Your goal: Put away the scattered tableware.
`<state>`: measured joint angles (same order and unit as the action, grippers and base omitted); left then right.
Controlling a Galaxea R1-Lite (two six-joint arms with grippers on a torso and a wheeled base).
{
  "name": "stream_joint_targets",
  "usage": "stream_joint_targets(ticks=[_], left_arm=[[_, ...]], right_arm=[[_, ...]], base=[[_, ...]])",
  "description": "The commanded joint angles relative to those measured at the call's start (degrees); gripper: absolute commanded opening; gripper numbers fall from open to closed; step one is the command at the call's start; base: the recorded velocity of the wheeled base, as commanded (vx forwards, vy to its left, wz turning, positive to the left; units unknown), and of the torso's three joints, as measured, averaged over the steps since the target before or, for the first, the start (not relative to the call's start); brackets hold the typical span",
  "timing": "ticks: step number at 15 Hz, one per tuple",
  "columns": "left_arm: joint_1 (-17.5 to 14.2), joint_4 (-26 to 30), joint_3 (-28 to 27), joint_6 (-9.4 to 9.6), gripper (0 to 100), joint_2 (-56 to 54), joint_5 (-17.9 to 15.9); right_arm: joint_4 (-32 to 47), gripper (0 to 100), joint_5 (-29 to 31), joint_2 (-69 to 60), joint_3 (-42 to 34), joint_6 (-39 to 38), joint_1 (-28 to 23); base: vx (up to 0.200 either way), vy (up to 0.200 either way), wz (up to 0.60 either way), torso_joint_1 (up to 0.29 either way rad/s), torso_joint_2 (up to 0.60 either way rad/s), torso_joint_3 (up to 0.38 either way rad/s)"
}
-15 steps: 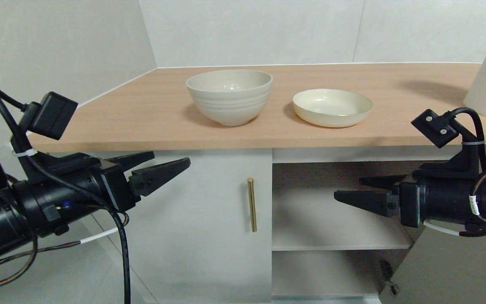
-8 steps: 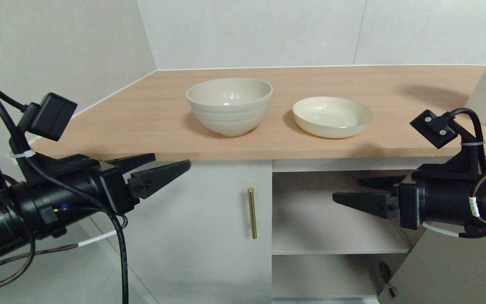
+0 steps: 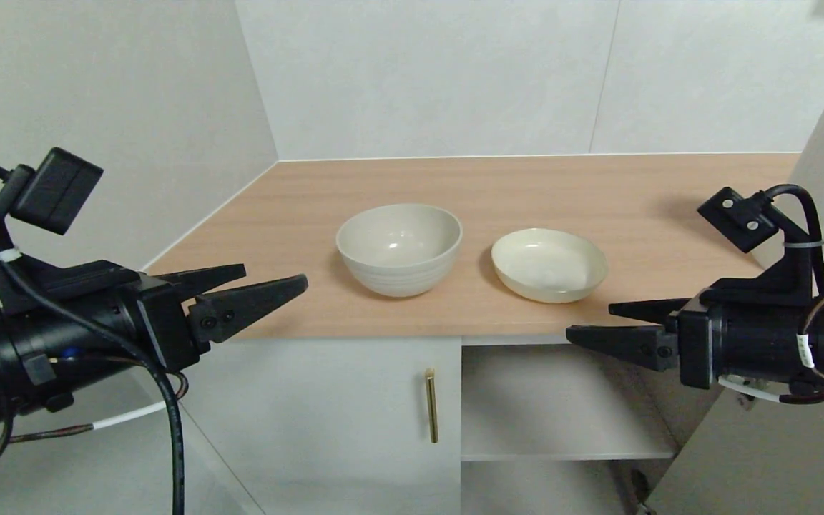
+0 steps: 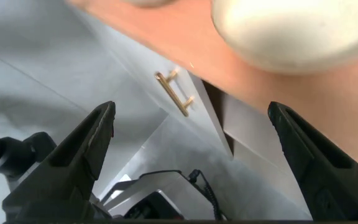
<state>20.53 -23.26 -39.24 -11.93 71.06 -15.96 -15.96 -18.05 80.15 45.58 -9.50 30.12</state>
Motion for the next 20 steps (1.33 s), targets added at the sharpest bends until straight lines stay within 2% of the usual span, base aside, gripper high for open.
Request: stream_joint_targets(ticks=[1,5,8,9,10,11,14,16,17,18,20], left_arm=[[0.04,-0.03,-0.13,-0.02,100,0.31,-0.04],[0.04,0.85,-0.66,-0.11,100,1.63,-0.13],[0.04,6.47,-2.95,-0.55,100,3.12,-0.48],[0.04,10.34,-5.32,-3.36,100,4.79,-0.57],[0.04,11.31,-6.29,-5.73,100,5.76,-0.57],[0.04,11.31,-6.73,-7.31,100,6.81,-0.57],[0.04,11.04,-7.08,-9.16,100,10.5,-0.13],[0.04,11.04,-7.87,-12.06,100,12.61,0.05],[0.04,11.31,-9.01,-15.22,100,14.55,0.05],[0.04,11.39,-9.36,-17.07,100,16.22,0.14],[0.04,11.83,-10.33,-19.53,100,19.56,2.51]], right_arm=[[-0.04,100,0.04,-0.08,0.03,0.0,0.02],[-0.04,100,0.04,0.18,0.03,0.0,0.02],[-0.13,100,0.12,0.53,0.03,0.0,0.02],[-0.21,100,0.12,1.32,0.12,0.0,-0.5],[-0.21,100,0.12,1.67,0.21,0.0,-0.86],[-0.48,100,0.12,2.2,0.3,0.0,-0.94],[-0.83,100,1.44,4.49,1.88,-0.35,-1.03],[2.33,100,6.19,6.95,4.87,-0.79,-1.03],[6.29,100,9.88,9.14,8.12,-2.46,-0.94],[7.96,100,11.02,10.55,9.97,-4.83,-0.94],[10.42,100,13.57,13.01,12.43,-6.94,-1.03]], base=[[0.0,0.0,0.0,0.188,-0.47,-0.276],[0.0,0.0,0.0,0.201,-0.48,-0.284],[0.0,0.0,0.0,0.225,-0.5,-0.284],[0.0,0.0,0.0,0.217,-0.49,-0.266],[0.0,0.0,0.0,0.119,-0.28,-0.163],[0.0,0.0,0.0,0.076,-0.15,-0.076],[0.0,0.0,0.0,0.026,-0.04,-0.026],[0.0,0.0,0.0,0.0,0.0,0.0],[0.0,0.0,0.0,0.0,0.0,0.0],[0.0,0.0,0.0,0.0,0.0,0.0],[0.0,0.0,0.0,0.0,0.0,0.0]])
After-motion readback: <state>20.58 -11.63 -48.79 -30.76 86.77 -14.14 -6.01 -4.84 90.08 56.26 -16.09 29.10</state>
